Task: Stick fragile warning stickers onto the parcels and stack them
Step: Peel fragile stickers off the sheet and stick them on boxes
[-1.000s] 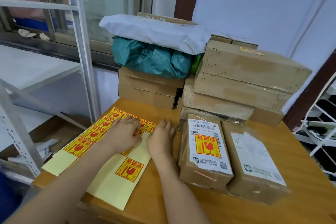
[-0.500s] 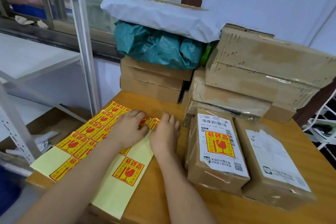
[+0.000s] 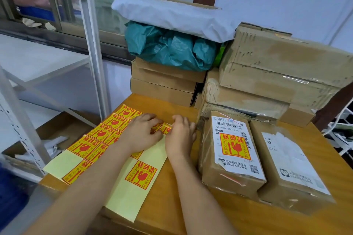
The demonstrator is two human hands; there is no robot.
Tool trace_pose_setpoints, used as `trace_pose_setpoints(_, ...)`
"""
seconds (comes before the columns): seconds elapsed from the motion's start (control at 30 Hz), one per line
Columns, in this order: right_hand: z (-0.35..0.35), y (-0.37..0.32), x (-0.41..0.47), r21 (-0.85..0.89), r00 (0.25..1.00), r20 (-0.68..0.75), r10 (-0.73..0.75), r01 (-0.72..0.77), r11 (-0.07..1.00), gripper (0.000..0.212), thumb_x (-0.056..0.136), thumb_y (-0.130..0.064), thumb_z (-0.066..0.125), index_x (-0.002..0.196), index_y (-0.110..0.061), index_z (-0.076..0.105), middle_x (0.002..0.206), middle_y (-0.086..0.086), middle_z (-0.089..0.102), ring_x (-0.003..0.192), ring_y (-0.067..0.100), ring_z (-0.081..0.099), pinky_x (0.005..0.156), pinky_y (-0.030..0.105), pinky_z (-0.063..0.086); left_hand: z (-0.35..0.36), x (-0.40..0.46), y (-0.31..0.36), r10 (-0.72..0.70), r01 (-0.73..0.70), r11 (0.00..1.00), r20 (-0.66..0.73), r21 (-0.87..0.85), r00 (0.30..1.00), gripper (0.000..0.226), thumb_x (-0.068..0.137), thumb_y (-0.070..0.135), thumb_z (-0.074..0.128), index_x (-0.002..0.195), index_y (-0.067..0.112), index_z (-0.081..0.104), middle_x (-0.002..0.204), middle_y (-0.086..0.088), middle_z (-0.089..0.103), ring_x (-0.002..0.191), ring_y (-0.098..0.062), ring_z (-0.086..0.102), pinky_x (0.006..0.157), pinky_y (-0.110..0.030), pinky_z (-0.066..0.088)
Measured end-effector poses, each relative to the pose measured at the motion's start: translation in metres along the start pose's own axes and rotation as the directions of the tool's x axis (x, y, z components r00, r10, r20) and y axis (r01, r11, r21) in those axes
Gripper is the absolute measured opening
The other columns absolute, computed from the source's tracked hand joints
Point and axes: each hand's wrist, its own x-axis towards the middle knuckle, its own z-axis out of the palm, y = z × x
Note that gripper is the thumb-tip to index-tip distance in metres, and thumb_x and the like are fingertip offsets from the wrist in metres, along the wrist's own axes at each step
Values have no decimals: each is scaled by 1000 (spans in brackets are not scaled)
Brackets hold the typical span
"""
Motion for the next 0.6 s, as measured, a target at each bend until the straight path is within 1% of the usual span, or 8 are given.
trace_pose_setpoints(0.07,0,-1,-1,-4,1000,-11,-1,1,1000,41,94,-6,44,130,-25,48,132,-2,48,125,23,33,99,37,28,0,0,0,-9,9,1000,3,-21,1000,72,74,53,25,136,26,49,147,-1,39,138,-18,29,114,-35,23)
trace_pose_setpoints(0.17,-1,-3,-3,5,999,-29,-17,17,1000,39,94,-7,45,129,-24,49,131,0,48,124,24,34,98,36,28,-1,0,-1,-13,14,997,13,-76,1000,85,67,56,9,136,26,49,148,0,38,138,-18,27,114,-36,20)
trace_pose_setpoints(0.27,-5,-5,-5,28,998,-58,-34,36,999,38,92,-8,48,127,-22,50,129,2,47,124,24,35,97,36,29,1,2,-3,-18,17,995,-9,-97,1000,68,79,41,17,135,23,51,147,-1,40,138,-18,29,114,-35,21)
trace_pose_setpoints(0.37,-6,-10,-12,90,987,-136,-87,100,991,37,87,-3,54,121,-18,56,122,6,50,117,28,40,93,40,33,2,1,-5,-11,10,995,-5,-96,1000,64,81,36,20,130,16,56,146,-2,41,136,-20,32,112,-35,24)
trace_pose_setpoints(0.43,-3,-14,-19,106,945,-271,-185,220,970,35,77,3,60,108,-14,63,106,9,56,102,30,48,81,44,42,2,1,-5,-14,13,992,-11,-124,1000,55,85,33,25,116,8,63,145,-5,43,134,-22,35,110,-36,26)
trace_pose_setpoints(0.47,-1,-15,-21,95,918,-330,-219,263,960,33,73,3,61,101,-14,64,98,9,57,95,27,48,74,43,45,2,2,-6,-23,20,989,-16,-144,1000,46,90,29,29,107,5,64,144,-6,44,133,-23,36,109,-35,27)
trace_pose_setpoints(0.53,-1,-16,-25,87,889,-394,-235,290,953,28,73,-5,51,95,-16,64,91,6,57,87,20,40,66,40,47,2,2,-6,-31,18,974,-55,-225,998,33,94,16,37,102,3,66,143,-8,46,132,-25,38,108,-34,29)
trace_pose_setpoints(0.6,-3,-17,-29,102,888,-395,-235,296,950,34,76,-15,35,96,-17,63,92,4,56,87,17,38,66,40,47,-1,1,-4,-71,12,929,-147,-369,987,33,93,5,39,110,6,67,138,-9,50,130,-25,41,105,-29,30)
